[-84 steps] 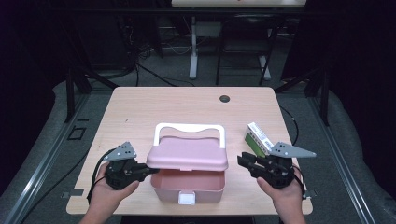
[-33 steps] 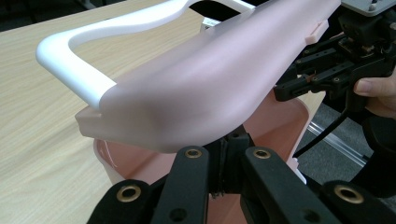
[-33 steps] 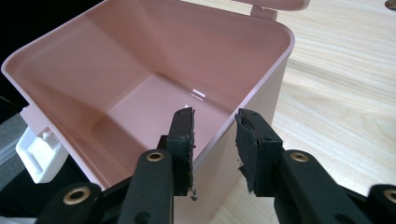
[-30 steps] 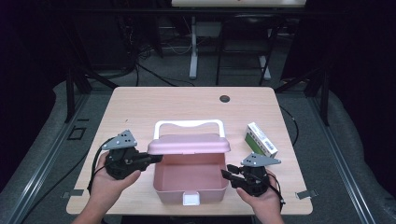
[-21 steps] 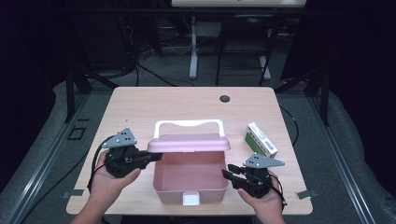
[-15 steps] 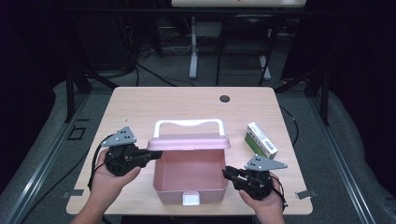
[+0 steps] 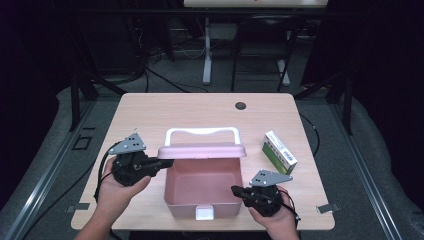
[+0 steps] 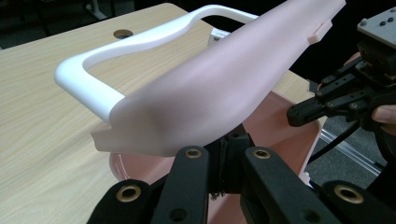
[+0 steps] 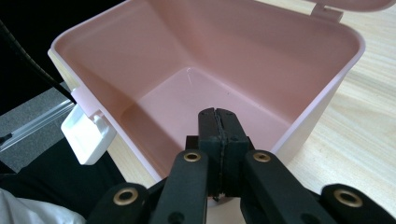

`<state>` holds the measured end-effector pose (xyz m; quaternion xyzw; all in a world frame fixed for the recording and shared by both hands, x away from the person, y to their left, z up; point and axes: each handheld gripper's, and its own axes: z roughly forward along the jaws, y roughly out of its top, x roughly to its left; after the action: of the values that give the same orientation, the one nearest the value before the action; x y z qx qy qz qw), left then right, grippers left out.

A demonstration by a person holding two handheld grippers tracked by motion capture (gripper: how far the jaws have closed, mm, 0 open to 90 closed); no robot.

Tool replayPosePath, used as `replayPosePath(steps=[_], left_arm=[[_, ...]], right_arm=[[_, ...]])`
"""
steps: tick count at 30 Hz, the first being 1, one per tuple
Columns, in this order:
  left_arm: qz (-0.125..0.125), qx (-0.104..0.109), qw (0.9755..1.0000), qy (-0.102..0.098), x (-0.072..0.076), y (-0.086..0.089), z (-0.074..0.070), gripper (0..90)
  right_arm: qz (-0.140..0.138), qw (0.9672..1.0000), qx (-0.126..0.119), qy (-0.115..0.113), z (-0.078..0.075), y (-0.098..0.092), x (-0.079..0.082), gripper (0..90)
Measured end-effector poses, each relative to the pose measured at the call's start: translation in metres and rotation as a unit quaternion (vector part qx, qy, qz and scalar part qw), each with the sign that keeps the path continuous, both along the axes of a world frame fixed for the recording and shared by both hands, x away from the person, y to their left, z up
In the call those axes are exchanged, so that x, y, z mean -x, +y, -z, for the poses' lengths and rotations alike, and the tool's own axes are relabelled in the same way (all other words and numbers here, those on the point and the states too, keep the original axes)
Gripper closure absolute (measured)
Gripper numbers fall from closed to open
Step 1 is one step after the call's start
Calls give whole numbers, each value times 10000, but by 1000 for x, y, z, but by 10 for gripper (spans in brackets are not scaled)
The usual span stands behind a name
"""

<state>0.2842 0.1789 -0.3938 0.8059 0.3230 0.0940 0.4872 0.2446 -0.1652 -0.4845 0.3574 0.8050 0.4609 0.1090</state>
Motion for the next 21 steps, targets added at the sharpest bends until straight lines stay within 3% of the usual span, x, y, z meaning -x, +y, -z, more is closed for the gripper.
replayPosePath(steps=[21], left_arm=[[-62,13,9999,-86,-10,0,-7,900]], right_arm=[[-77,9999,-14,94,9,9,5,899]])
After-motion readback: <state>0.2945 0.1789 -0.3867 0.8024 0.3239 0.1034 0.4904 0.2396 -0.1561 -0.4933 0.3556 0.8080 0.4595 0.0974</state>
